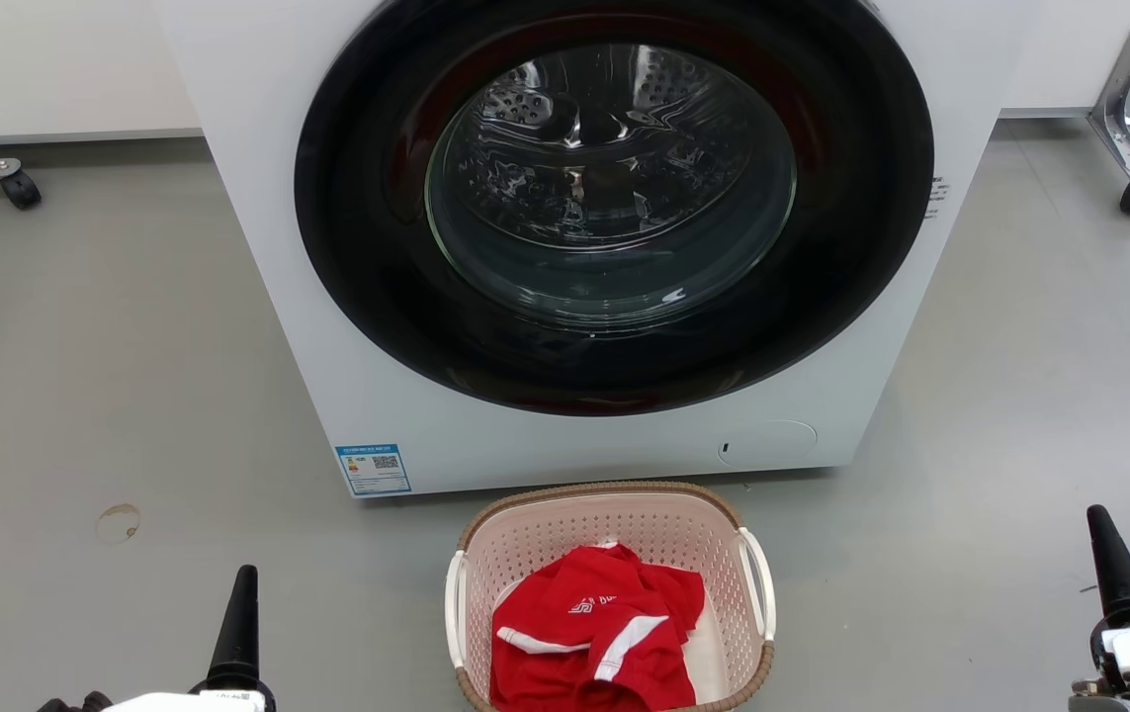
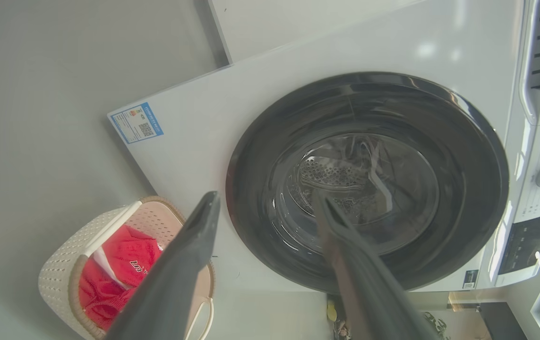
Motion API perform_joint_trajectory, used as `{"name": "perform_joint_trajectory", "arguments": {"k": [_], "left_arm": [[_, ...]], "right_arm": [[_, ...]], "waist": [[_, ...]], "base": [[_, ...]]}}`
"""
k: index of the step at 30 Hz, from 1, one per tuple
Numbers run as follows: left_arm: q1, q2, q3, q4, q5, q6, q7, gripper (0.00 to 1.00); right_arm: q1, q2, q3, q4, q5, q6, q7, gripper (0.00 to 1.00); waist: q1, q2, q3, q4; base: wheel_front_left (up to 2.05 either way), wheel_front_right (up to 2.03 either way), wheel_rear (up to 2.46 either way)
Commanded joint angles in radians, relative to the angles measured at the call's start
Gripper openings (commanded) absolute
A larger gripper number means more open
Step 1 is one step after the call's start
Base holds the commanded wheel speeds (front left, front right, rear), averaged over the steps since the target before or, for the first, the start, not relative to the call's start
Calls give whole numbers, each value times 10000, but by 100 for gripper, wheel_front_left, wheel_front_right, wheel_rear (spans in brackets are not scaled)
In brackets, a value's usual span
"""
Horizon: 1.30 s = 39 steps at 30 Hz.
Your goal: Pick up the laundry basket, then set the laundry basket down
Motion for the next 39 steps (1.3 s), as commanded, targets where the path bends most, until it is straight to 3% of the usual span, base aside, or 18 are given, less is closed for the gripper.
{"name": "perform_joint_trajectory", "arguments": {"k": [1,13,39], "left_arm": [[-152,110,47,-335,293,60,-86,100],[-34,232,-269,-511,2554,580,-438,100],[203,333,-593,-868,5514,1061,-1230,100]], "right_arm": [[-540,-298,17,-224,-320,20,-153,100],[-556,-284,-63,-384,-2832,25,-505,100],[-626,-379,267,-571,-5884,38,-1297,100]], "waist": [[-1,0,-1,1],[-1,0,-10,3],[-1,0,-51,-1]], "base": [[0,0,0],[0,0,0],[0,0,0]]}}
